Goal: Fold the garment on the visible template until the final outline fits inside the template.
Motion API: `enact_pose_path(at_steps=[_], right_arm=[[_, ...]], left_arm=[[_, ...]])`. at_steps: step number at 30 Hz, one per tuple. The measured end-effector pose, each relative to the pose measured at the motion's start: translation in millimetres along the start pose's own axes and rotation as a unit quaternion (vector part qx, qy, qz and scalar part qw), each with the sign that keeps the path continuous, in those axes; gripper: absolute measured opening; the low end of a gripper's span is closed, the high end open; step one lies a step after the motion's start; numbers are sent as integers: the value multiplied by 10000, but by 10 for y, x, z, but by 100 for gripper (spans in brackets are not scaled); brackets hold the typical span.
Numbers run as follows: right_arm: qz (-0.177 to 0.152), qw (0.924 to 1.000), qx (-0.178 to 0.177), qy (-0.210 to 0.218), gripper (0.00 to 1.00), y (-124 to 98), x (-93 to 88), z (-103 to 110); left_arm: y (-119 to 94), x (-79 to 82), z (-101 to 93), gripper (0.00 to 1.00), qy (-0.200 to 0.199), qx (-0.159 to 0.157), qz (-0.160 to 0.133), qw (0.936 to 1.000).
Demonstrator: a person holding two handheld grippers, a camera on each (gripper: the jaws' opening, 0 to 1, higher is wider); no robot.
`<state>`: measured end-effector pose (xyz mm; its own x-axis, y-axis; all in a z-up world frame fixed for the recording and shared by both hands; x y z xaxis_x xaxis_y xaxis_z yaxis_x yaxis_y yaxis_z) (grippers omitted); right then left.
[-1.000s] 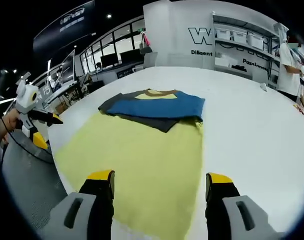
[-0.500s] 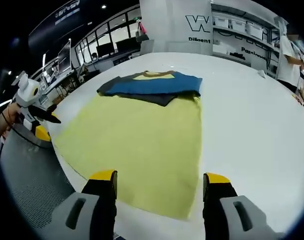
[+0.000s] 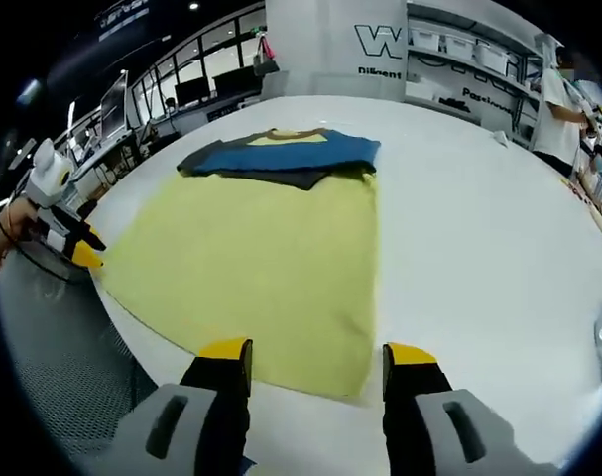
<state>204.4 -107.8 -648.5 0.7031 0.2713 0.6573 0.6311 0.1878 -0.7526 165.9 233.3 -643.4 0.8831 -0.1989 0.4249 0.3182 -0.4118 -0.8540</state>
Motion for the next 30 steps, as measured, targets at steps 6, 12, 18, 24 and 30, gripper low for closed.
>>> enact_pose_path(at_steps=[6,12,18,24,30], right_arm=[[38,9996,-113,243,32,-26,-37,-82],[167,9995,-260,35,15,-41,-46,-121],[265,9989,-371,-133,0,-48,-26,-167],[382,9986,-314,-160,0,-82,-5,-150],[623,9969,-47,-471,0,-169,-6,-10]], left_arm=[[-8,-58,85,13,-85,187,148,9997],[-1,-76,71,8,-230,121,249,9994],[-6,-70,72,8,-312,65,283,9991],[-22,-76,90,7,-381,112,318,9987],[-72,-98,174,7,-245,317,526,9978]])
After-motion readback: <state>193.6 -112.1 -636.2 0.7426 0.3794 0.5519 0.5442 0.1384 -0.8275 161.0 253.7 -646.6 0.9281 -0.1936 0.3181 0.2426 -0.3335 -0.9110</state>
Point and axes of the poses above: the point that each gripper's makers call its tool centre point, and the gripper's own axes: y roughly forward along the fingers, z roughly to its left, x roughly out of its top, the point moved 3 cm from there along -y, roughly backward along the fingers, and after that the axes turned 7 degrees about -x, right-handed, at the moved point
